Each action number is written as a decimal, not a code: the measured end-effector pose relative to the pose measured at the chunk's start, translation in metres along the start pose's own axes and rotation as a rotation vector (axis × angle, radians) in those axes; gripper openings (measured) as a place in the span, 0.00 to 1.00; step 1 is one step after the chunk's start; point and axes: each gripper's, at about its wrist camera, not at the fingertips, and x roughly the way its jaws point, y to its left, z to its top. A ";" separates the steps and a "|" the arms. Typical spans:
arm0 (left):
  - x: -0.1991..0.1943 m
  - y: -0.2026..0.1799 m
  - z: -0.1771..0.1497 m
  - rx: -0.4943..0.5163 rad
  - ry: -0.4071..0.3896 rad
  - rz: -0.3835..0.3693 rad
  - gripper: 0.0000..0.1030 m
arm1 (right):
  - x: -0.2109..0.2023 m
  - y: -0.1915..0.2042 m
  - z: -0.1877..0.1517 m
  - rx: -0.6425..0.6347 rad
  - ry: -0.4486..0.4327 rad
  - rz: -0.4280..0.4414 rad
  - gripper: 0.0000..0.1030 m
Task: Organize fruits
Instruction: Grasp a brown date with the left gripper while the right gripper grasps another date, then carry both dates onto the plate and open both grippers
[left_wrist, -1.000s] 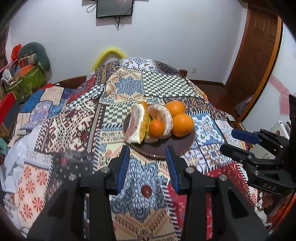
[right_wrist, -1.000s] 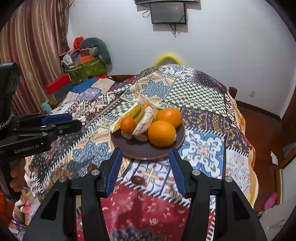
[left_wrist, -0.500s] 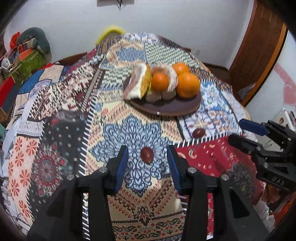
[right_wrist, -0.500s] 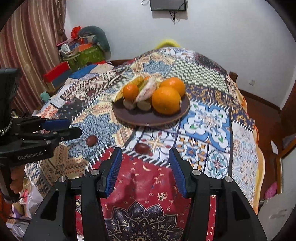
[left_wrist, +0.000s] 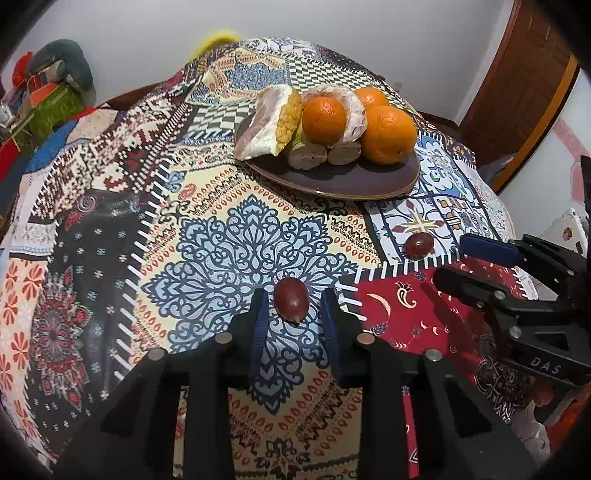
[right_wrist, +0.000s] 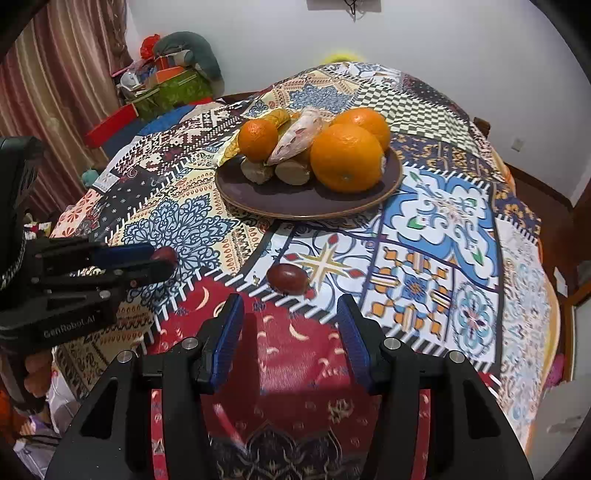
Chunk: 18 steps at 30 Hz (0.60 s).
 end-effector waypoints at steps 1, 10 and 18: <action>0.002 0.001 0.000 -0.002 0.006 -0.007 0.25 | 0.002 -0.001 0.001 0.004 0.000 0.002 0.47; 0.003 0.004 0.000 -0.006 -0.006 -0.019 0.19 | 0.017 0.000 0.006 0.018 0.030 0.045 0.31; 0.002 0.001 0.001 -0.004 -0.003 -0.017 0.18 | 0.018 -0.001 0.009 0.028 0.021 0.039 0.25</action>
